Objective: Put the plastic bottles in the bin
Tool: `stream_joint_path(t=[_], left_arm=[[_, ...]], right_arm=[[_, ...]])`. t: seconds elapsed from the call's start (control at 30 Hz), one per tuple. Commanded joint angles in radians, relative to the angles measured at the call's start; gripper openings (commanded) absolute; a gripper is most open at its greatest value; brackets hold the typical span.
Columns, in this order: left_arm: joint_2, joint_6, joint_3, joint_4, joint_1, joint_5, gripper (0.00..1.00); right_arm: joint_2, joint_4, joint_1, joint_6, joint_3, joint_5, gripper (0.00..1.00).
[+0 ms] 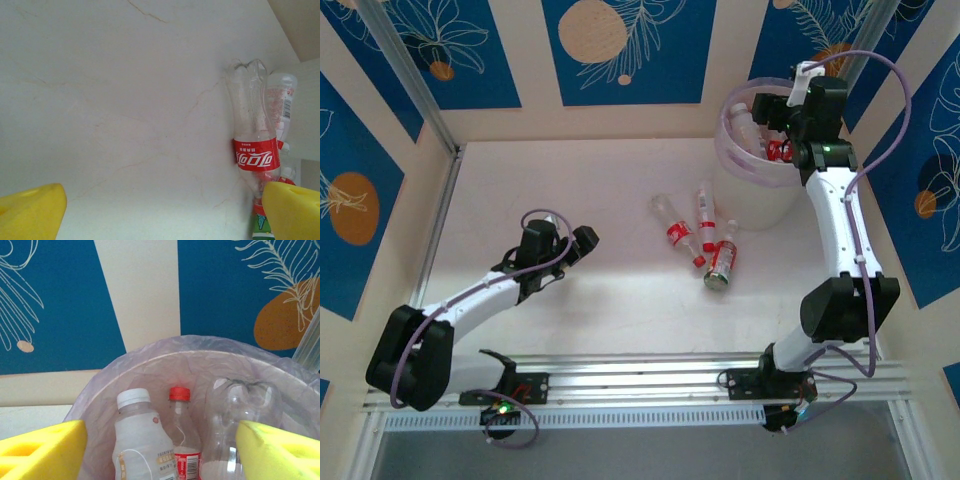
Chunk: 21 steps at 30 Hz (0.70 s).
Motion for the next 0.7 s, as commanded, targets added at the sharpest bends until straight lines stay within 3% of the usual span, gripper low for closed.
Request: stream_joint_path(t=[0.0,0.2,0.4,0.67], left_arm=[[-0.006,0.013,0.010,0.009,0.006,0.008,1.00],[-0.018,0.017,0.004,-0.006,0.006,-0.012,1.00],[0.000,0.007,0.001,0.016,0.006,0.003,1.00],[0.023,-0.006,-0.012,0.060,0.007,0.017,1.00]], right_arm=[[-0.009,-0.059,0.010,0.009,0.014,-0.038,0.74],[-0.113,-0.083,0.109,-0.028,-0.067,-0.036,0.72],[-0.220,-0.095,0.269,-0.045,-0.177,0.035,0.72],[-0.187,-0.092,0.497,0.005,-0.330,0.111,0.73]])
